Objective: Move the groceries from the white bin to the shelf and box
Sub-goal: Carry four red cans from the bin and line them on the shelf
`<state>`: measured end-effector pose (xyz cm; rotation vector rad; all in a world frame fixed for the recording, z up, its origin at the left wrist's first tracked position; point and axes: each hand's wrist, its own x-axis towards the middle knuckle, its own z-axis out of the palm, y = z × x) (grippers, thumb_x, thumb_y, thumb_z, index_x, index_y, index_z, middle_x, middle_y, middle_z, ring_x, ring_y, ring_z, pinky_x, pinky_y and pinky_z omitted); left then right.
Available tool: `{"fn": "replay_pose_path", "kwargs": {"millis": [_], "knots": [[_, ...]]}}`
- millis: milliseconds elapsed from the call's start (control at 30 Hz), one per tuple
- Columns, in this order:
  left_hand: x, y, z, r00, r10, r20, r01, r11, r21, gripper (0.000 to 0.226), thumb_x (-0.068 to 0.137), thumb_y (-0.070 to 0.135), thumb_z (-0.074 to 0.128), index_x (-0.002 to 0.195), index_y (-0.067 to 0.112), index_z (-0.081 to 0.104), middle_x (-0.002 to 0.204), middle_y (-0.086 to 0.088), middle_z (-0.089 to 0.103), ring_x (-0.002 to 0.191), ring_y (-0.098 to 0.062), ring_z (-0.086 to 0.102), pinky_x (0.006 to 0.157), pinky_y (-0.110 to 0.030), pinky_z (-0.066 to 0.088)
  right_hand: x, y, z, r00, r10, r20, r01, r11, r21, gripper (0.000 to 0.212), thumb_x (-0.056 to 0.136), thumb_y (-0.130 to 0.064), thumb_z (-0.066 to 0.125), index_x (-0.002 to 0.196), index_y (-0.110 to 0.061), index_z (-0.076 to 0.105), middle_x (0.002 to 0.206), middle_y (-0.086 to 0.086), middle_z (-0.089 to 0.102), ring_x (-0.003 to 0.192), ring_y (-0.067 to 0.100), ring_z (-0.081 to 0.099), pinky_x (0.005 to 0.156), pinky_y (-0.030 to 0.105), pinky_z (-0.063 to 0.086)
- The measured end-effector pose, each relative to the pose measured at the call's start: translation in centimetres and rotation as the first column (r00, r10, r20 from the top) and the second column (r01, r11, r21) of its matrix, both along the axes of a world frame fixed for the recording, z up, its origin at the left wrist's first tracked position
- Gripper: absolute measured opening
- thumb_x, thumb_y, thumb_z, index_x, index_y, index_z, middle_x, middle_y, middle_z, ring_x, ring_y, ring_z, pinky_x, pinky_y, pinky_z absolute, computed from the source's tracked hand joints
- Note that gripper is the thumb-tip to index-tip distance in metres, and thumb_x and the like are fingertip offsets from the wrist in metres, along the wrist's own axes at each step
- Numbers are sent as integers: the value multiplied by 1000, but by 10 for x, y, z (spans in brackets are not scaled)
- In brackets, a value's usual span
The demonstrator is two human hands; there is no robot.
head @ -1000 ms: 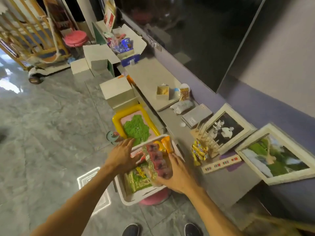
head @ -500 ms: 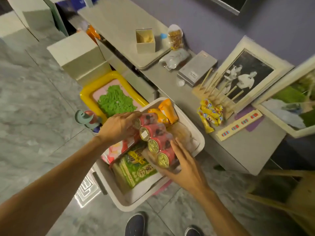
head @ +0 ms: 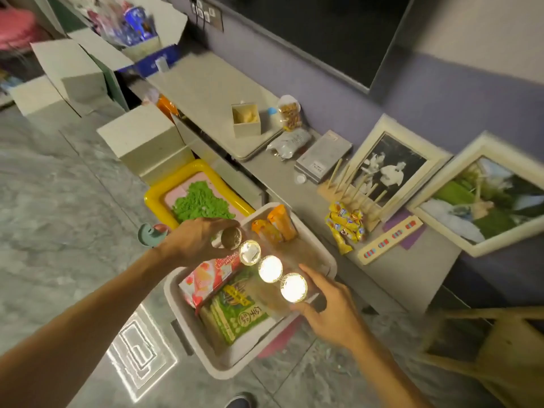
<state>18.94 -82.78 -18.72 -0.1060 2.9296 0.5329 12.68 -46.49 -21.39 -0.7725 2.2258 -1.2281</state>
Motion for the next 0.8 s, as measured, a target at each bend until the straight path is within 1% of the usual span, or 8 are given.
{"fn": "replay_pose_path", "kwargs": {"millis": [200,267,333,400,467,533,633,800], "knots": [[-4,30,166,995,92,-31,-79,954,288,104,68,101,51,141,28,64,125,16,70,107,-6,69,93,-25,57,-17,24,155,993,-109,40,114,982,-149,61,96,-26,78,148,-39,49,140,-30,62,129,-1,61,102,27,56],[-11,45,226,989,140,-38,-113,906,408,93,68,90,69,137,28,65,123,13,73,108,-3,71,96,-24,59,-24,38,216,989,-143,41,149,966,-211,61,98,-40,73,153,-32,48,145,-18,62,134,8,61,103,33,57],[-20,67,285,986,157,-50,-109,848,518,73,72,62,85,132,27,65,119,13,76,105,-1,74,93,-22,60,-32,54,276,983,-179,39,183,955,-232,65,97,-53,68,154,-27,48,145,-13,64,135,9,61,103,33,56],[-27,93,338,983,153,-98,-78,842,534,51,81,28,92,126,28,69,106,16,79,99,1,75,89,-20,60,-36,76,328,978,-205,22,205,950,-235,62,95,-48,74,149,-27,52,135,-14,70,126,6,66,101,30,58],[-32,121,383,975,135,-175,-23,850,527,44,84,11,89,119,31,71,103,12,80,96,-2,76,86,-19,60,-36,104,371,970,-243,4,238,946,-222,63,88,-43,85,143,-32,57,125,-16,74,117,4,70,99,33,60],[-35,149,419,968,101,-230,36,850,526,41,84,18,90,121,23,74,106,1,80,93,-6,75,88,-28,62,-32,135,409,957,-289,-27,277,936,-219,60,82,-46,88,134,-37,61,119,-19,75,111,2,71,97,33,61],[-41,191,459,958,44,-284,121,834,538,46,83,25,90,126,23,74,111,6,80,99,-11,77,94,-40,63,-14,184,455,914,-392,-102,362,904,-226,56,79,-54,85,129,-44,61,119,-24,74,111,-1,70,96,31,61],[-54,285,500,930,-120,-347,314,749,584,47,81,34,93,124,26,76,114,7,80,106,-16,76,96,-38,61,32,280,503,793,-582,-182,543,809,-225,53,88,-31,86,135,-33,64,120,-25,74,113,-1,69,99,33,61]]}}
